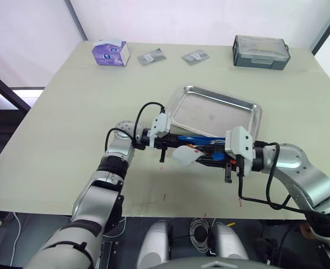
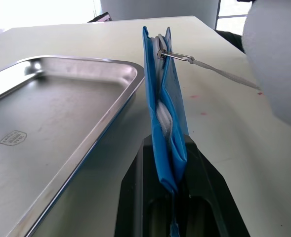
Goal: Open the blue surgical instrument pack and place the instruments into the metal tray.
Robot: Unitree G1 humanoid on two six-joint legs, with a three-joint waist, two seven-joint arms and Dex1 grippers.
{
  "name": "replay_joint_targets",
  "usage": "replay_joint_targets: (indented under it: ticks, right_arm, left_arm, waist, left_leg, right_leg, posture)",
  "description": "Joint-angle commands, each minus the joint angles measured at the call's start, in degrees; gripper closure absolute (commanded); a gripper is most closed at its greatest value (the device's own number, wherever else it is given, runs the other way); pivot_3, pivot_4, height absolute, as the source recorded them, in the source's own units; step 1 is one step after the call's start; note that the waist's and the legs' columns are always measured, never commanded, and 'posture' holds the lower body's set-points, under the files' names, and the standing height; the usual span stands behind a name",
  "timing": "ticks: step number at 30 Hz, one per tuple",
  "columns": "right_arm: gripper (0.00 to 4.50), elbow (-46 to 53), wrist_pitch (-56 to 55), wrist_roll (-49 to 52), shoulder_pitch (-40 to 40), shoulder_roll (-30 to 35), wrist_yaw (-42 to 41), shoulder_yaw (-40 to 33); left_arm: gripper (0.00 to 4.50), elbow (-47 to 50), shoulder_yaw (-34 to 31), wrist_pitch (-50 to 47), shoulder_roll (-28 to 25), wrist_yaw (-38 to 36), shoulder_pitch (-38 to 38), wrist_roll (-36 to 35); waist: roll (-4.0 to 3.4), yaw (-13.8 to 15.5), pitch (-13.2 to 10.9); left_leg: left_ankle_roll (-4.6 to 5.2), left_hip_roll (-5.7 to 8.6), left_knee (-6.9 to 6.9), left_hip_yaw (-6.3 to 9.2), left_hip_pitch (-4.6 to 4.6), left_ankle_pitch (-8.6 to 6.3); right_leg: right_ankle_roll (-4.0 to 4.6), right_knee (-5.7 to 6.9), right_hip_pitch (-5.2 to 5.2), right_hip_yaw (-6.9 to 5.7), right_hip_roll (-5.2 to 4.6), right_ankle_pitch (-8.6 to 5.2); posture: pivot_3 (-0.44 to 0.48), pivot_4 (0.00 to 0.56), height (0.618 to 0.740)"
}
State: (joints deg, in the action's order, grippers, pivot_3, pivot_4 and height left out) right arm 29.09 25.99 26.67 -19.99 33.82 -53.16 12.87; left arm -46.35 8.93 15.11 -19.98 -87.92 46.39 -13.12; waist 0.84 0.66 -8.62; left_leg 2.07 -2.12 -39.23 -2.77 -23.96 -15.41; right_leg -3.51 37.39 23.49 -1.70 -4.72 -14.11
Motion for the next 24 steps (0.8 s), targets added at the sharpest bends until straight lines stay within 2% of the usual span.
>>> replay_joint_targets:
  ticks: [1, 4, 5, 8, 11, 18, 24]
  right_arm:
    - [1.5, 1.55, -1.35, 1.41, 0.04, 0.55, -1.37, -2.0]
    - [0.15, 0.67, -1.36, 2.42, -1.01, 1.04, -2.1, -3.78]
    - [0.06, 0.58, -0.98, 3.01, -1.29, 1.13, -2.45, -4.16]
    - [0.06, 0.47, -0.6, 4.13, -1.37, 1.2, -2.72, -5.23]
    - [0.06, -2.61, -1.5, 5.3, -0.97, 1.99, -2.36, -10.08]
    - [0.06, -14.43, -5.86, 4.61, 1.5, 6.83, -6.3, -18.98]
    - [0.06, -24.29, -11.25, 0.46, 3.24, 10.33, -10.25, -19.81]
  left_arm:
    - [4.5, -0.56, 0.59, 0.13, -0.49, -0.45, -0.35, 1.79]
    - [4.5, -0.32, 0.61, 0.07, -0.44, -0.53, -0.58, 1.73]
    - [4.5, -0.24, 0.61, 0.04, -0.41, -0.52, -0.63, 1.7]
    - [4.5, 0.04, 0.64, -0.08, -0.32, -0.54, -0.75, 1.63]
    - [4.5, 0.38, 0.62, -0.01, -0.31, -0.68, -0.92, 1.48]
    - [4.5, 2.13, 0.61, -0.14, -0.48, -1.25, -2.09, 0.97]
    - [4.5, 3.33, 0.39, -0.14, -0.28, -1.28, -2.71, 0.5]
  waist:
    - [0.0, 0.0, 0.0]
    - [0.0, 0.01, 0.0]
    - [0.0, 0.01, 0.0]
    - [0.0, 0.02, 0.0]
    - [0.0, 0.02, 0.0]
    - [0.0, 0.1, 0.0]
    - [0.0, 0.12, 0.0]
  left_leg:
    - [0.0, 0.0, 0.0, 0.0, 0.0, 0.0]
    - [0.04, 0.0, 0.0, 0.0, 0.0, -0.02]
    - [0.07, 0.0, 0.0, 0.0, 0.0, -0.04]
    - [0.06, 0.0, 0.0, 0.0, 0.0, -0.04]
    - [0.06, 0.0, 0.0, 0.0, 0.0, -0.04]
    - [0.08, 0.0, 0.02, -0.05, 0.01, -0.04]
    - [0.06, 0.0, 0.01, -0.06, 0.02, -0.04]
  right_leg:
    - [0.0, 0.0, 0.0, 0.0, 0.0, 0.0]
    - [0.0, 0.0, 0.0, 0.0, 0.0, 0.0]
    - [0.0, 0.0, 0.0, 0.0, 0.0, 0.0]
    - [0.0, 0.0, 0.0, 0.0, 0.0, 0.0]
    - [0.0, 0.0, 0.0, -0.01, 0.0, 0.0]
    - [0.0, -0.04, -0.02, -0.01, 0.0, 0.0]
    - [0.0, -0.03, -0.02, 0.0, 0.0, 0.0]
  posture:
    - [0.0, 0.15, 0.727]
    - [0.0, 0.15, 0.727]
    - [0.0, 0.15, 0.727]
    - [0.0, 0.15, 0.727]
    - [0.0, 0.15, 0.727]
    - [0.0, 0.15, 0.727]
    - [0.0, 0.15, 0.727]
